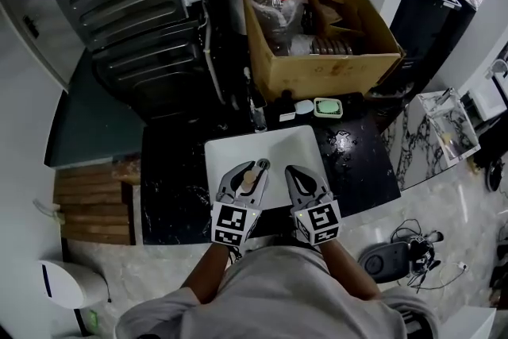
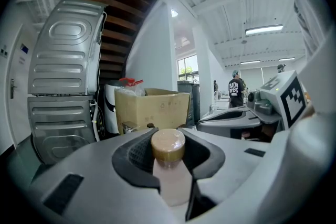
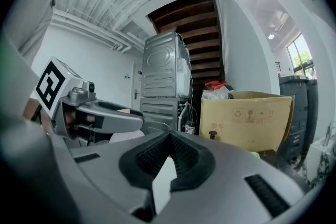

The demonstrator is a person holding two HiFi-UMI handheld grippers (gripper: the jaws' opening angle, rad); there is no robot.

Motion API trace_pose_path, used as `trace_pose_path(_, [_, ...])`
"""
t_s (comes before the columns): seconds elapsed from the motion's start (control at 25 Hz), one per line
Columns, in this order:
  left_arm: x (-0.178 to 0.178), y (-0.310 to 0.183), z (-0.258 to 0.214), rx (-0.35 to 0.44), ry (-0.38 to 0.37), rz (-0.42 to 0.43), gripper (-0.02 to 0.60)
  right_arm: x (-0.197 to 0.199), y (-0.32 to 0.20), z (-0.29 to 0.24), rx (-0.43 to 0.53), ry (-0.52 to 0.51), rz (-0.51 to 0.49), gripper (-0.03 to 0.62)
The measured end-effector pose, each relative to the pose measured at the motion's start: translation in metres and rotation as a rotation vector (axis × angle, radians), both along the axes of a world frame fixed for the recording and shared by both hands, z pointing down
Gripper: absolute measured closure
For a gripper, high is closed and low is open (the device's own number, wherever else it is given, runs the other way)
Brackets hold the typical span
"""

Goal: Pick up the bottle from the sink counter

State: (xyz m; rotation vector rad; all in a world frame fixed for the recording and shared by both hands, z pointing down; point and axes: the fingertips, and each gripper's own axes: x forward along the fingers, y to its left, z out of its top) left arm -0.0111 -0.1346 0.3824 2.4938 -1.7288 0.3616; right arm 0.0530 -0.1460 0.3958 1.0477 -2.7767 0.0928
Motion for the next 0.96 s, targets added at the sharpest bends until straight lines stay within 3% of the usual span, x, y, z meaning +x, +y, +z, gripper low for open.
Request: trace_pose_path(0.96, [0.0,-0.013,0.001,0.003,0.017,-0.029,0.465,0.0,-0.016,0.006,-0.001,0.032,-0.015,0.586])
